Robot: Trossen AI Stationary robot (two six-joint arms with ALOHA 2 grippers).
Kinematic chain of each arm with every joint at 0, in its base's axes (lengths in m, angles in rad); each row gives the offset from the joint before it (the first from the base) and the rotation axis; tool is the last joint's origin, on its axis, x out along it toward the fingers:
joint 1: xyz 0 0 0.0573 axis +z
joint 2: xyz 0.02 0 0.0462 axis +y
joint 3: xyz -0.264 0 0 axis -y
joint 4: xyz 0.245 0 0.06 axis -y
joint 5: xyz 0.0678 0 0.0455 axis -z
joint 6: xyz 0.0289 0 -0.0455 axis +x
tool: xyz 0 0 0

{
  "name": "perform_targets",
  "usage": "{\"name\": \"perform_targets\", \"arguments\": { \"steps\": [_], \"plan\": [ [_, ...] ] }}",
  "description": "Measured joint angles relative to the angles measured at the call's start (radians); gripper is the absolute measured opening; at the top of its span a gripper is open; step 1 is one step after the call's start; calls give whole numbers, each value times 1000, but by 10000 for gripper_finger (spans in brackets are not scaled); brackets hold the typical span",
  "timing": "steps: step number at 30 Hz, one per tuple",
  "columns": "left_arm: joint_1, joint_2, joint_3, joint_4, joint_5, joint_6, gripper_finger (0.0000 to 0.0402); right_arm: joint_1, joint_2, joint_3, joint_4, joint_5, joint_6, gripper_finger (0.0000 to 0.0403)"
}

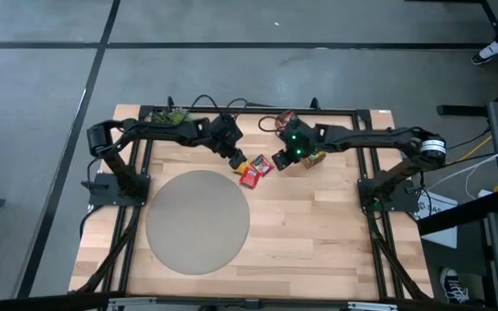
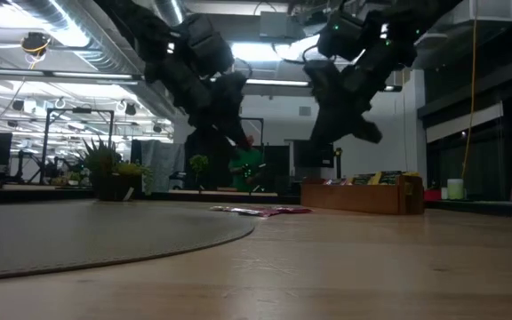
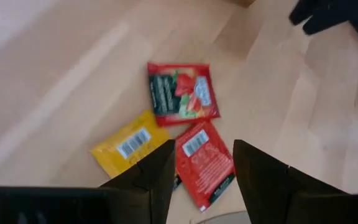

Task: Pick & Place Tea
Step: Put the red tea bag into the top section of the wooden organizer

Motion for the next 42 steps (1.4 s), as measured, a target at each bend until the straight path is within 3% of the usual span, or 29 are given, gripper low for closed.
{"name": "perform_targets", "arguments": {
  "steps": [4, 16, 26, 33, 42],
  "plan": [
    [-3, 48, 0, 10, 17, -65, 157, 4, 37, -36, 98, 0, 26, 9],
    [32, 111, 0, 78, 21, -224, 157, 7, 243, -41, 297, -38, 44, 6],
    [48, 141, 0, 100, 11, -263, 157, 8, 388, -36, 323, -70, 14, 3],
    [49, 210, 0, 107, 23, -302, 157, 14, 406, -38, 368, -82, 13, 3],
    [54, 242, 0, 136, 113, -270, 157, 15, 412, -42, 415, -88, 12, 3]
  ]
}}
